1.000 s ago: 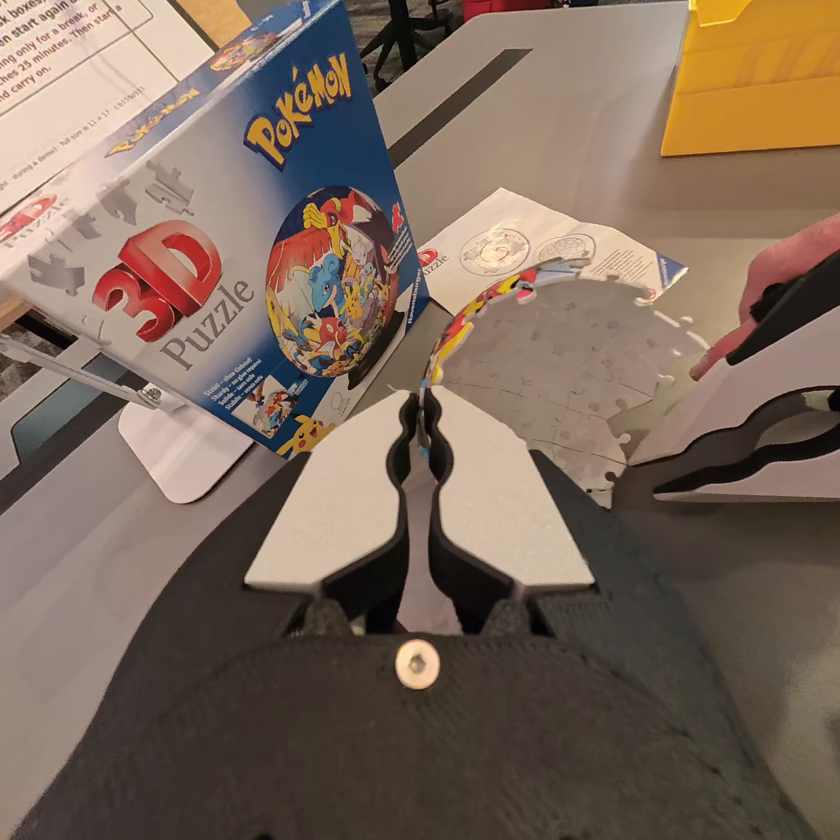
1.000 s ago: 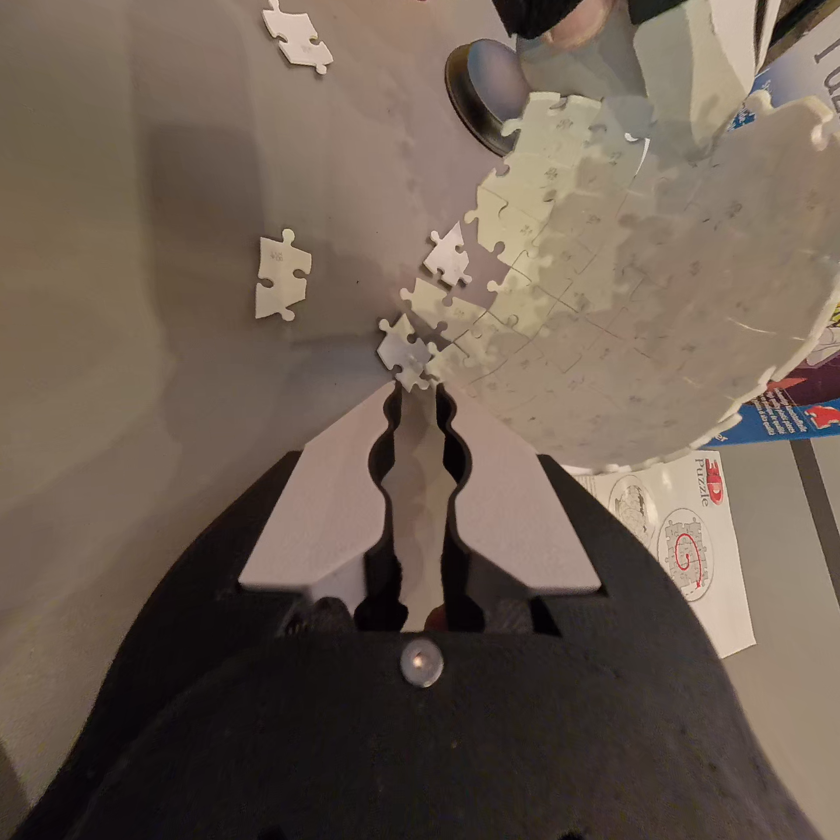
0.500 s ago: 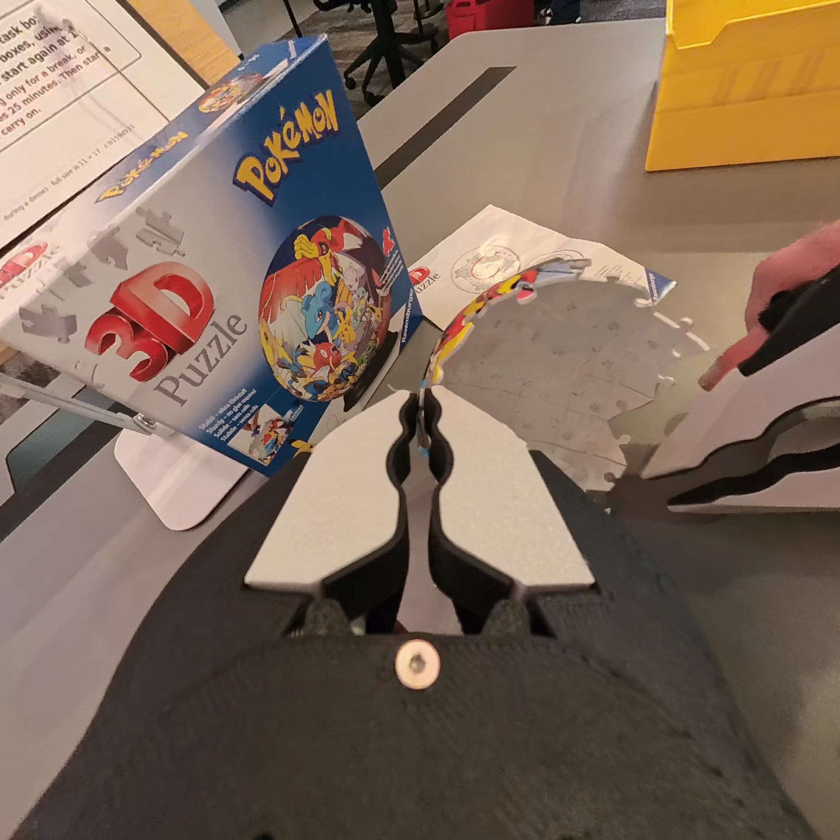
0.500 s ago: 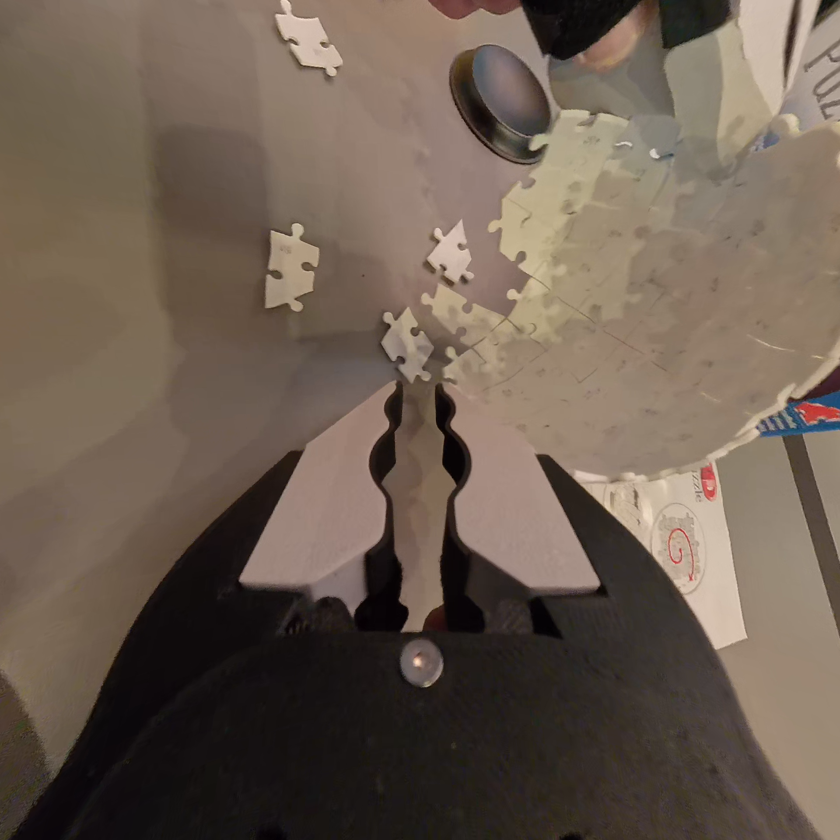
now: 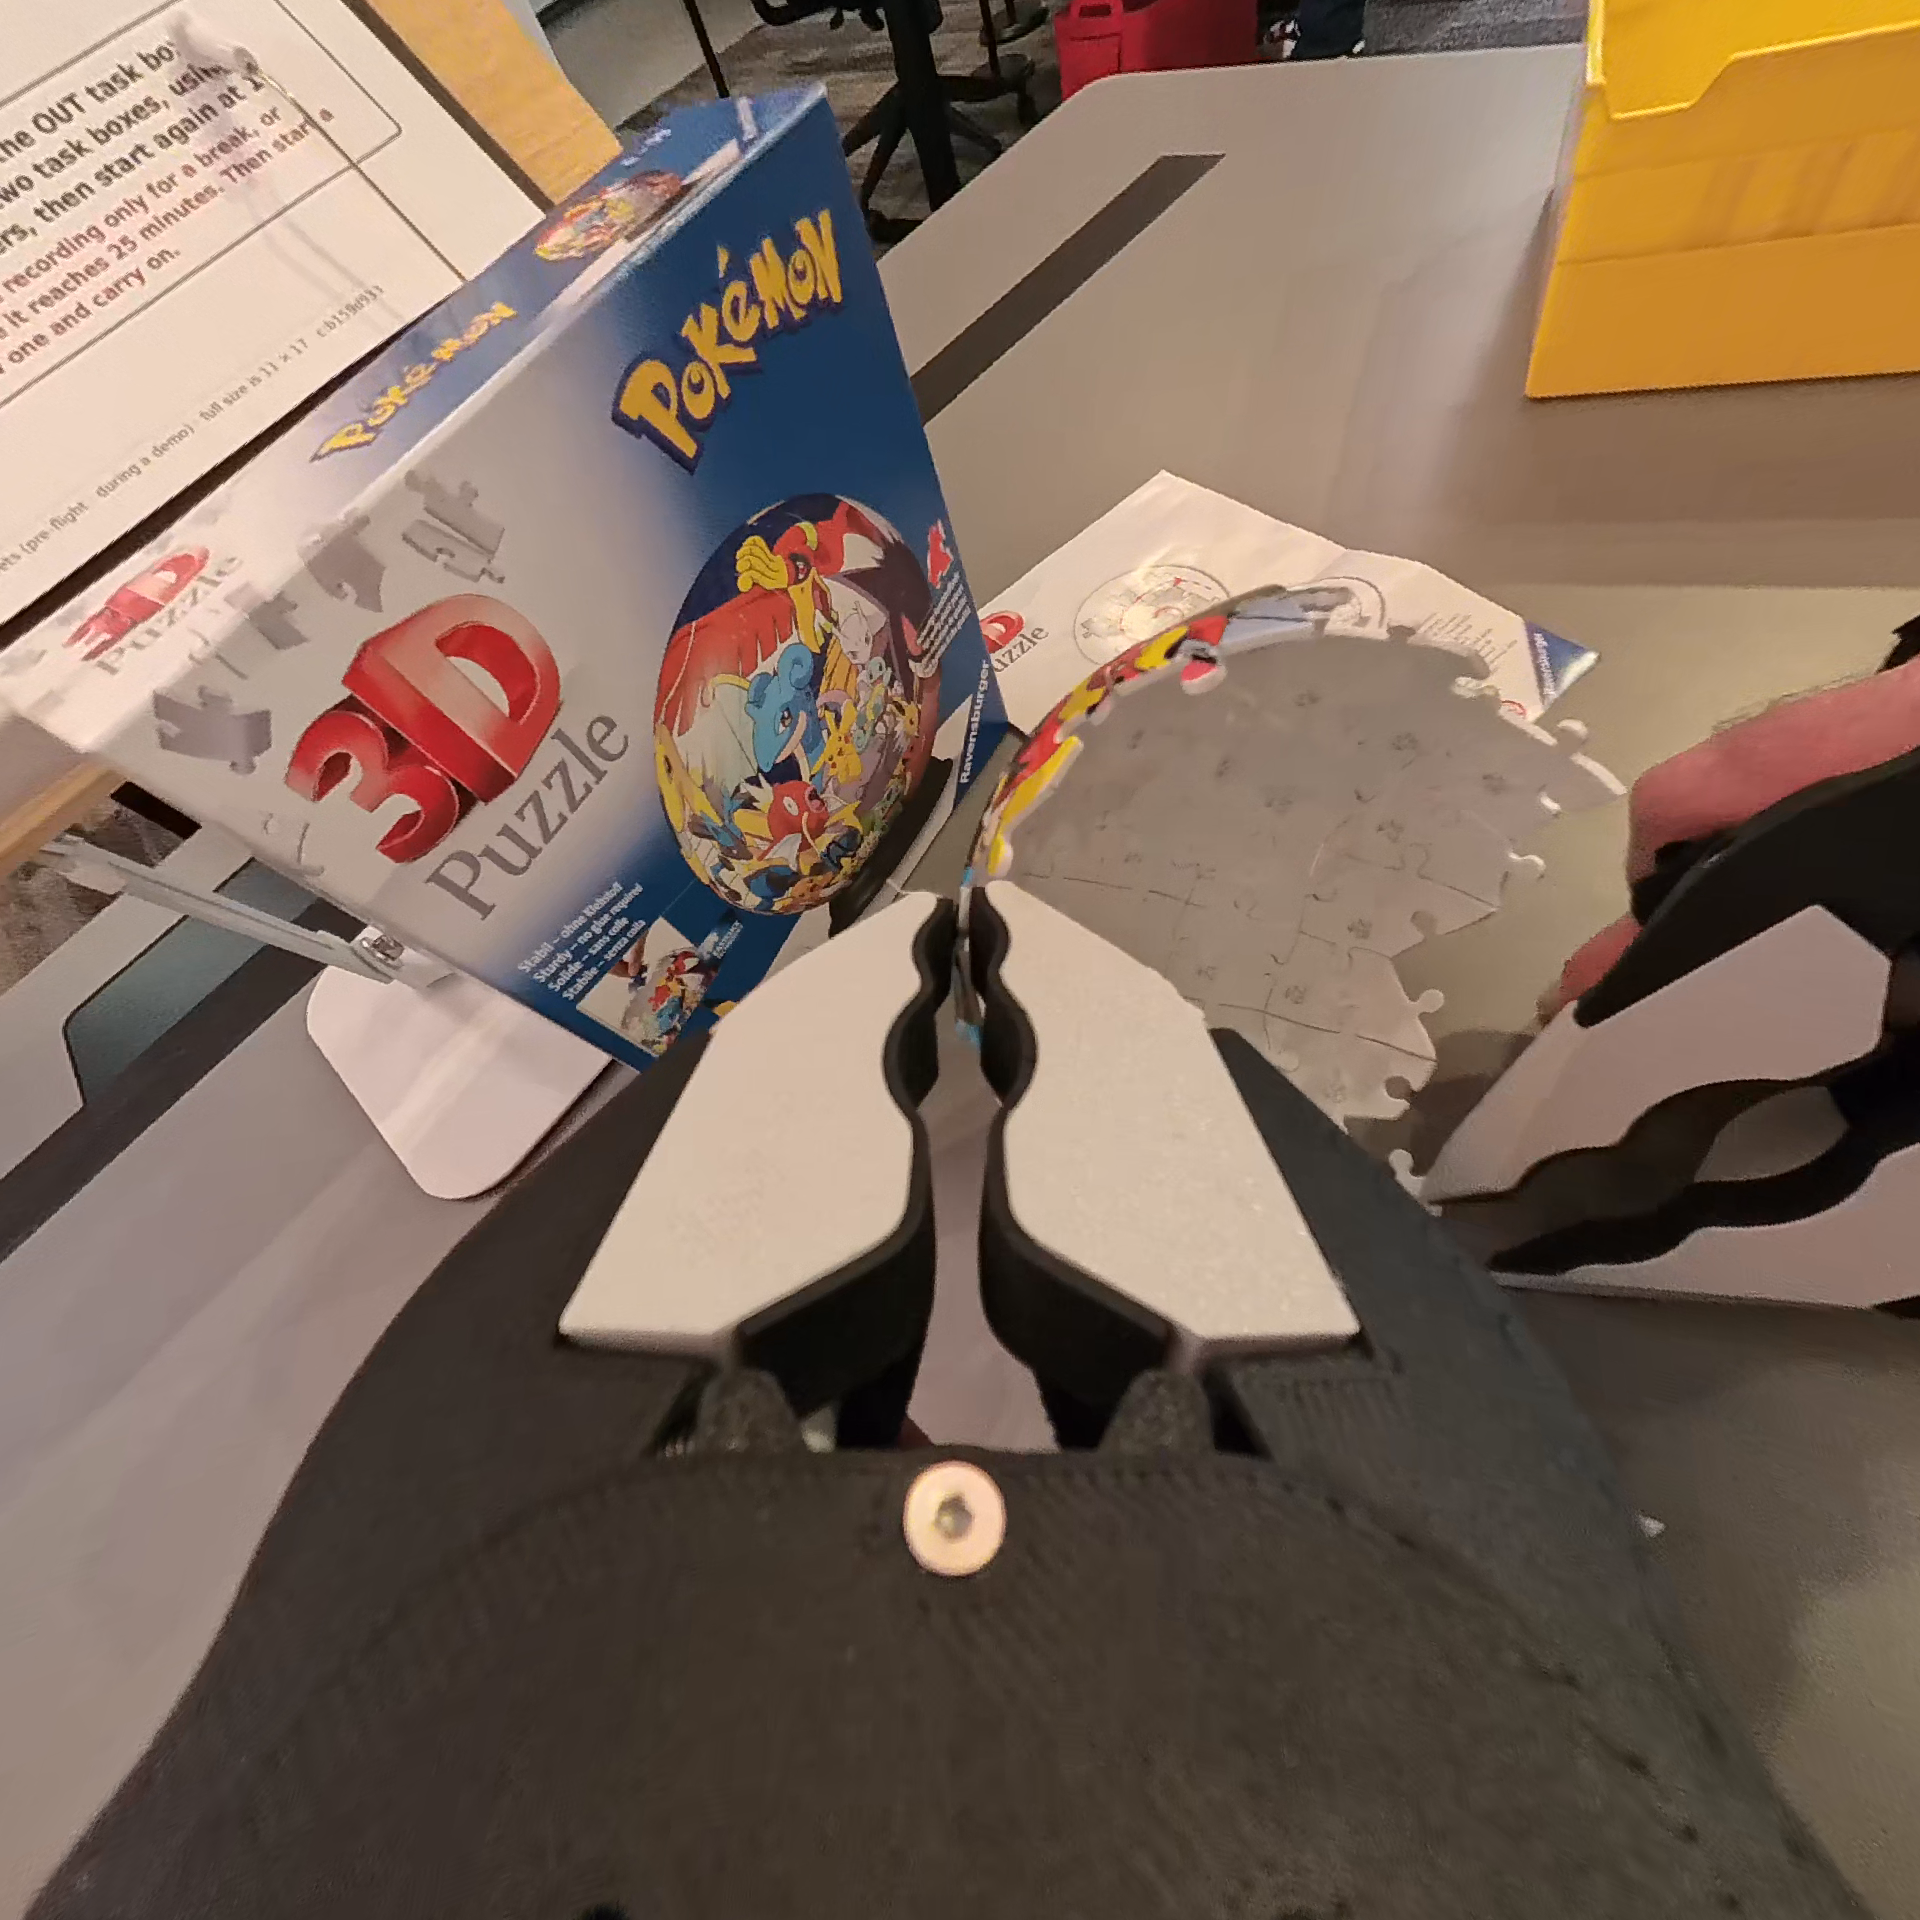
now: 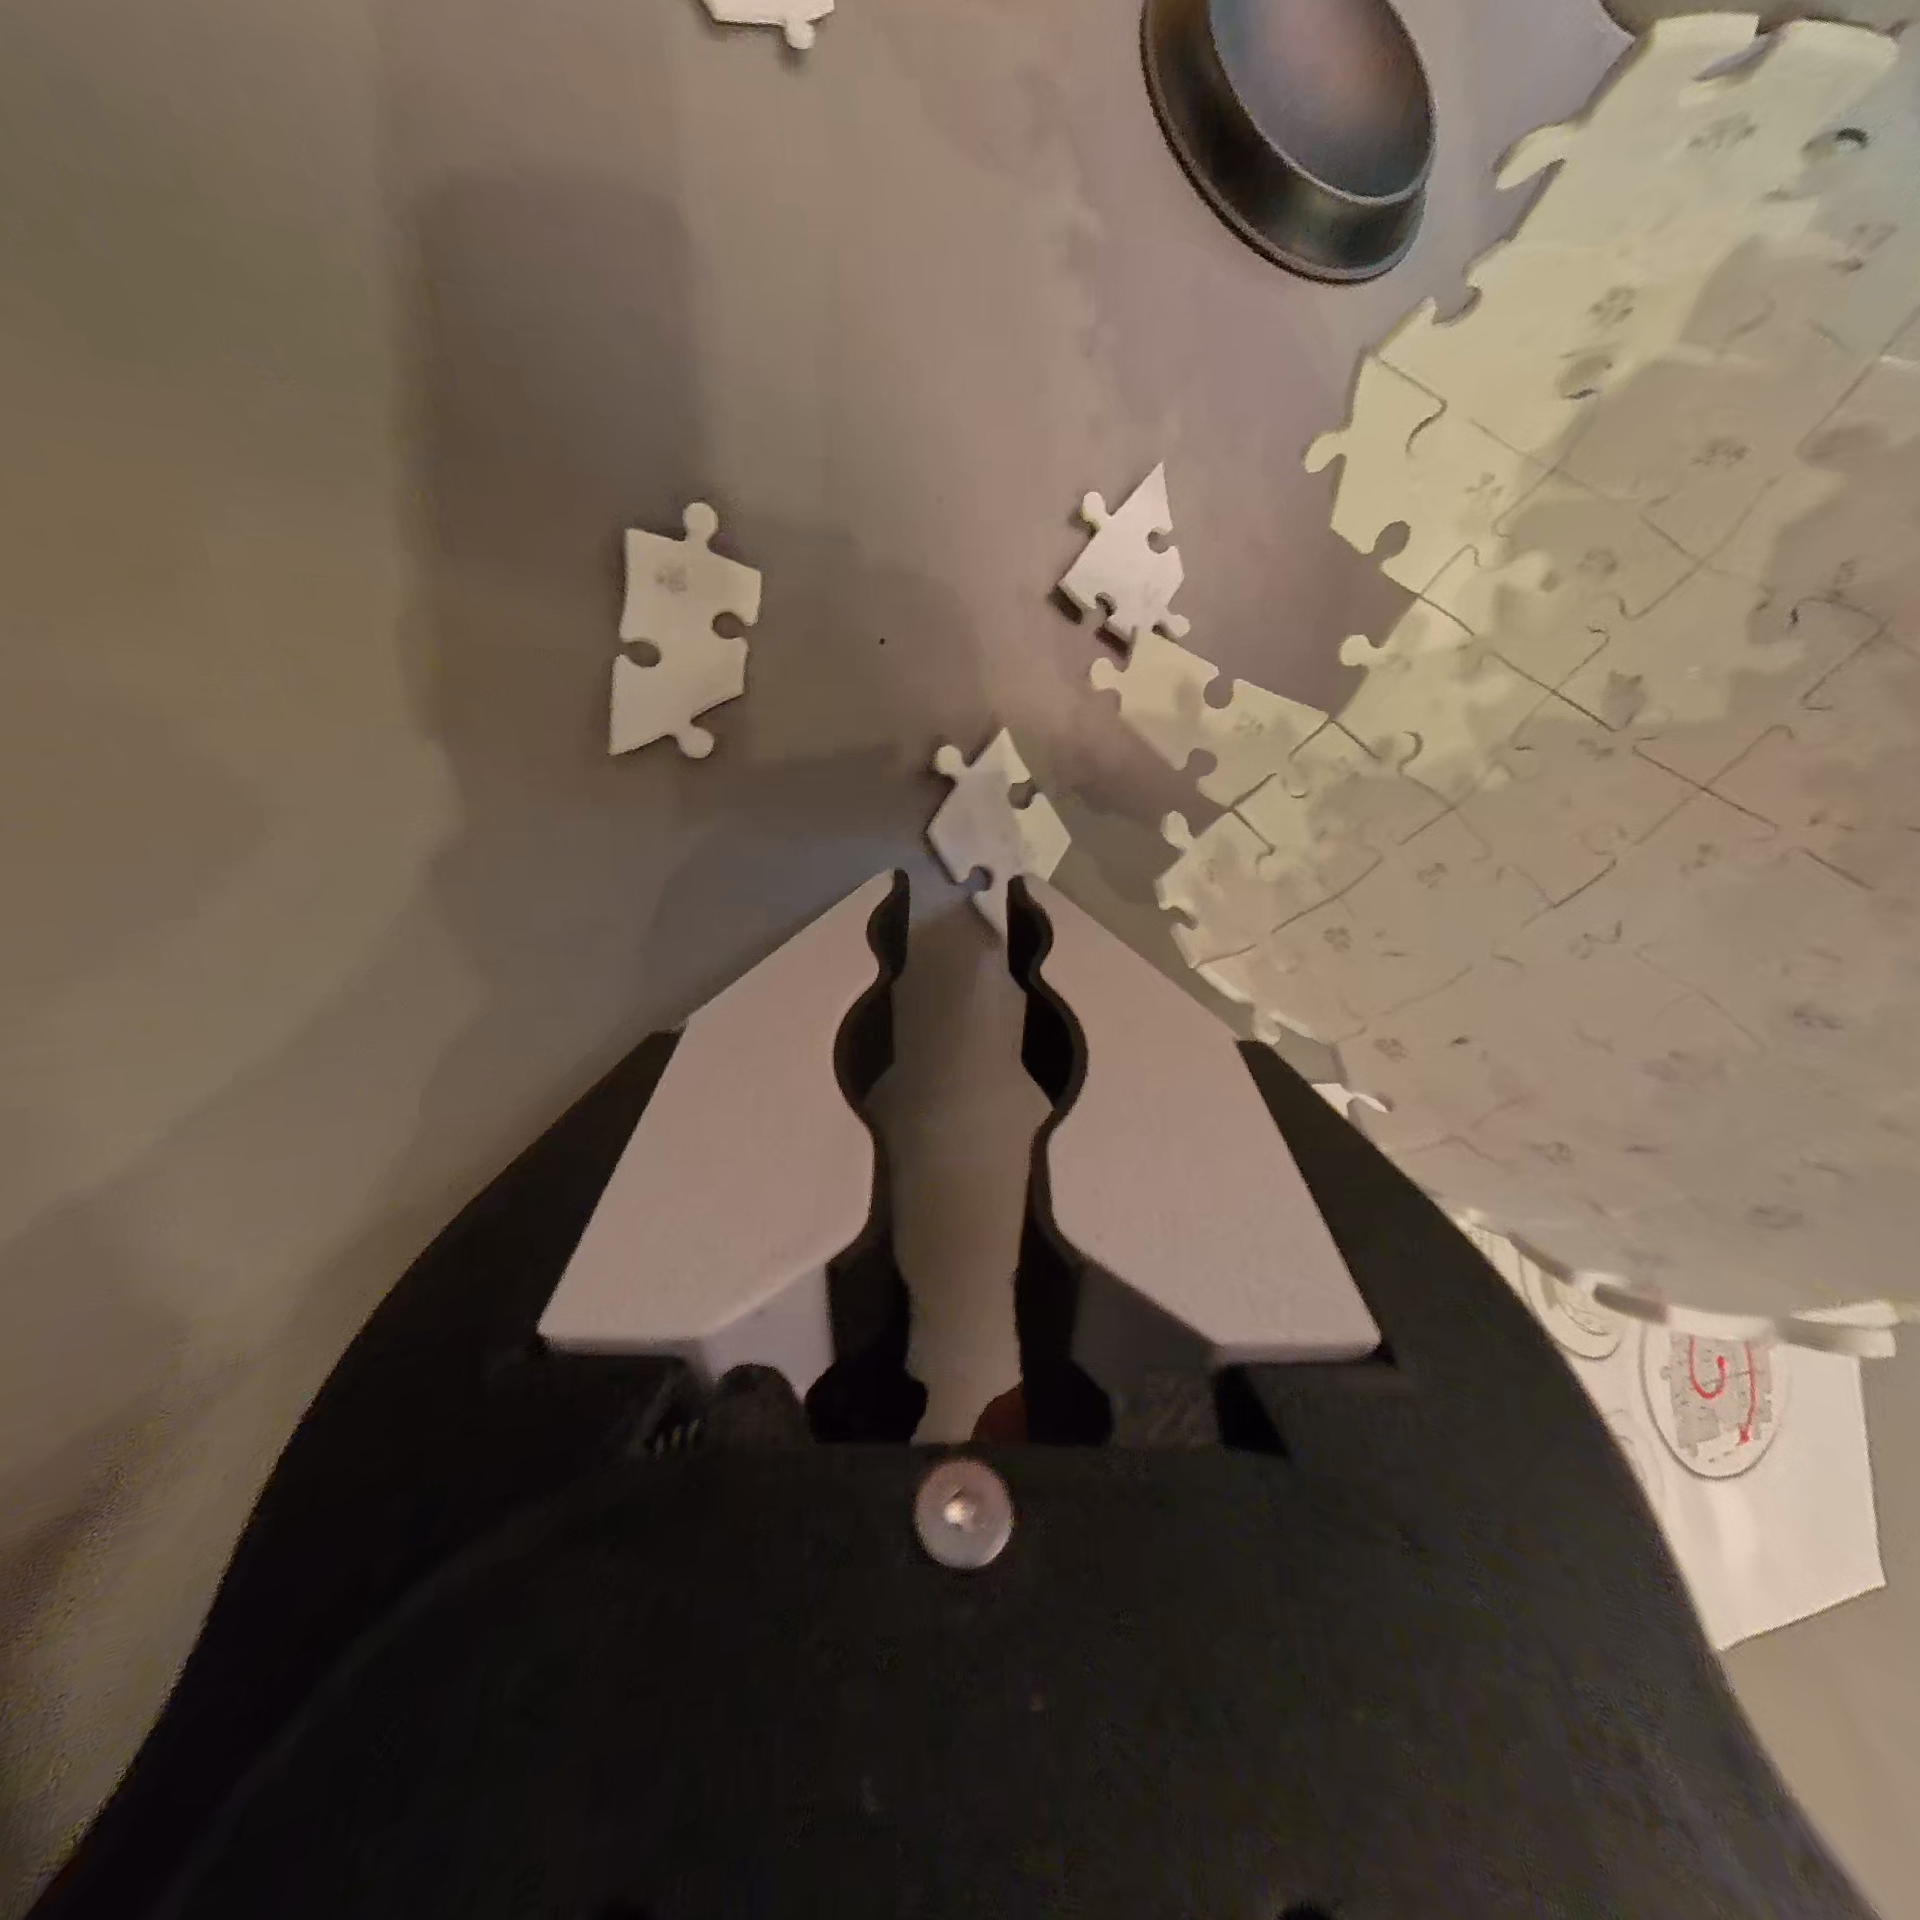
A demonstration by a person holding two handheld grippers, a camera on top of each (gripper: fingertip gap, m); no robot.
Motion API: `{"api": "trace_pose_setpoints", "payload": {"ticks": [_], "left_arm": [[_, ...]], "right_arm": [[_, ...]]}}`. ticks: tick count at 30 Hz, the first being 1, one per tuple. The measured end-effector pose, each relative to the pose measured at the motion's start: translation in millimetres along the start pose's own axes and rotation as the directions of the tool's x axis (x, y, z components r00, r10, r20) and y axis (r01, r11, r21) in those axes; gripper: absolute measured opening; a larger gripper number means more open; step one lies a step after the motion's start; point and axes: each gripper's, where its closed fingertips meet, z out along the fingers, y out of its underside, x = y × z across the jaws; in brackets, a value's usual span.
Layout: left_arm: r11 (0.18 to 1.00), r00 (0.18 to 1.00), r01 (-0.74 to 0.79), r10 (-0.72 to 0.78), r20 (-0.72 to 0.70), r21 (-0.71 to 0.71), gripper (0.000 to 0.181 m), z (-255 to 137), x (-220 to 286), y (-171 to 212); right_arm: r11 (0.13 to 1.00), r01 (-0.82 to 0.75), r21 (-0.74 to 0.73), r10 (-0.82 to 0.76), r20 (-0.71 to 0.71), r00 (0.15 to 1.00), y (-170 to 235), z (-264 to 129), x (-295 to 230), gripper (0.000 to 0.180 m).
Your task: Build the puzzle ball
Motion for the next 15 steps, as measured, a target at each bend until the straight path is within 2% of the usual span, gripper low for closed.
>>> {"api": "trace_pose_setpoints", "payload": {"ticks": [3, 5, 8, 10, 13, 15], "left_arm": [[1.0, 1.0, 0.004, -0.004, 0.006, 0.001, 0.003, -1, -4, 0], [1.0, 1.0, 0.007, -0.007, 0.013, 0.0, 0.003, -2, -8, 1], [1.0, 1.0, 0.018, -0.018, 0.013, 0.0, 0.003, -3, -12, 4], [1.0, 0.999, 0.027, -0.027, 0.019, 0.0, 0.003, -1, -15, 5], [0.999, 0.999, 0.035, -0.035, 0.023, 0.005, 0.003, -1, -18, 5], [0.999, 0.999, 0.04, -0.04, 0.024, 0.005, 0.003, -1, -20, 6]], "right_arm": [[1.0, -0.013, -0.013, 0.013, -0.015, 1.0, 0, 0, 6, 0.02], [0.999, -0.031, 0.031, 0.032, -0.023, 0.999, -9, -7, 7, 0.021], [0.99, -0.128, 0.05, 0.125, 0.058, 0.99, -14, -10, 0, 0.019], [0.99, -0.128, 0.061, 0.126, 0.035, 0.991, -14, -6, 3, 0.013], [0.991, -0.11, 0.076, 0.111, -0.004, 0.994, -19, 2, 3, 0.014], [0.99, -0.118, 0.08, 0.117, 0.019, 0.993, -24, 7, -2, 0.014]]}}
